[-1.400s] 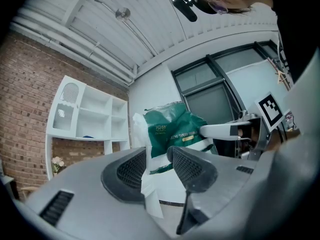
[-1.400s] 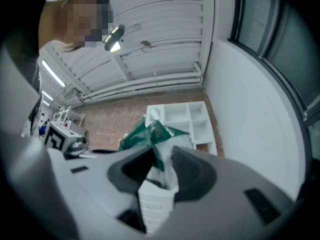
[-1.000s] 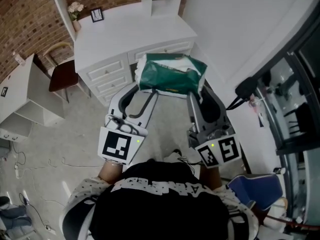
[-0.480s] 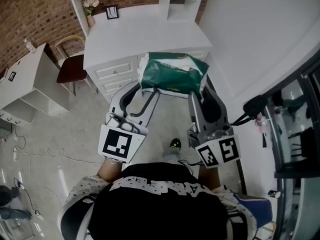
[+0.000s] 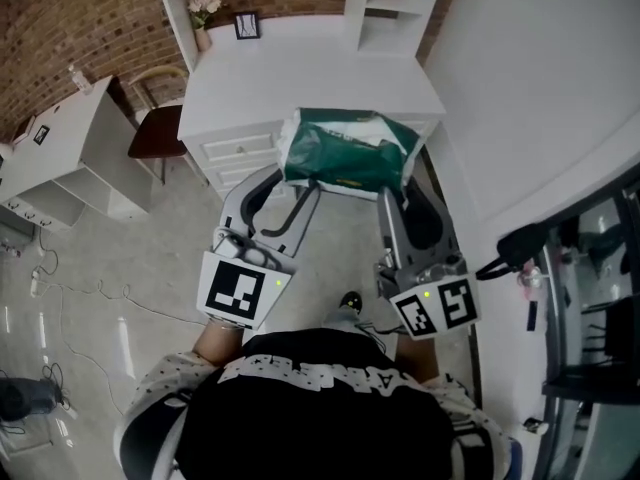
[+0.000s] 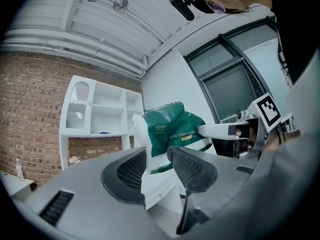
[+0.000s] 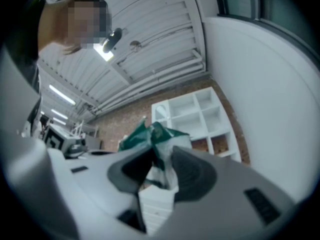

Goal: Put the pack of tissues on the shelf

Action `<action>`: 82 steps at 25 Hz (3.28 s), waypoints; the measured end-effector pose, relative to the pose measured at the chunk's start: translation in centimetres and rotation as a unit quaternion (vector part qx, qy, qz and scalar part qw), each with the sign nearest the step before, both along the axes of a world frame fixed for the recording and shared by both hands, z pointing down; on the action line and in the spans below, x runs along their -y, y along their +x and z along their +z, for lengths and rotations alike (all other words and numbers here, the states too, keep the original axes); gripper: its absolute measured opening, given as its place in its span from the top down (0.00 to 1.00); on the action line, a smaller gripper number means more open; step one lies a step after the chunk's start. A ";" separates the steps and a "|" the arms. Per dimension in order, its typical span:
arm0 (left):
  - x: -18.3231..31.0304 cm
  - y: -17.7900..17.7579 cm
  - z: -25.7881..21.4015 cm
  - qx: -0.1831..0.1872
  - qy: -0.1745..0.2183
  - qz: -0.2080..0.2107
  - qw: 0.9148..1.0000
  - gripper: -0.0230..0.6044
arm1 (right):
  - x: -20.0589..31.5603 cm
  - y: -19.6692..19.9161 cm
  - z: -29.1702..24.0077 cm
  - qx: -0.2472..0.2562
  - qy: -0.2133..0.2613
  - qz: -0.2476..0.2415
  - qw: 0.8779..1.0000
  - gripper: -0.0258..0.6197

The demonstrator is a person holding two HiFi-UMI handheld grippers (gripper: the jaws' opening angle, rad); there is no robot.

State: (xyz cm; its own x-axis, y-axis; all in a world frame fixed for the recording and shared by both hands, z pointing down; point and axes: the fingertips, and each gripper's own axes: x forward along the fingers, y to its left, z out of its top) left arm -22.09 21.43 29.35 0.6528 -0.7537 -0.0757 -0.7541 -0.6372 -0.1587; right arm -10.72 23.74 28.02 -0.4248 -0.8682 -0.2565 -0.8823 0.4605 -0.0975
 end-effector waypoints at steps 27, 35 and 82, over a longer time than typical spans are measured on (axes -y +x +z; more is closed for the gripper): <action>7.5 12.5 -0.5 0.022 0.007 -0.024 0.999 0.66 | 8.0 12.7 -0.1 0.022 0.011 -0.026 0.999 0.73; 7.4 13.2 -1.4 0.016 0.016 -0.012 1.000 0.66 | 7.4 13.2 -0.9 0.022 0.019 -0.013 1.000 0.73; 15.0 21.6 0.0 0.018 0.016 0.020 1.000 0.66 | 14.2 21.5 0.4 0.031 0.023 0.017 0.999 0.73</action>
State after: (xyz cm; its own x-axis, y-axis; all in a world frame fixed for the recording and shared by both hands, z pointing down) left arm -0.50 6.40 29.35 0.6848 -0.7248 -0.0755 -0.7218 -0.6604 -0.2071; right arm 10.77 9.50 28.38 -0.3777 -0.8686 -0.3208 -0.8903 0.4358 -0.1318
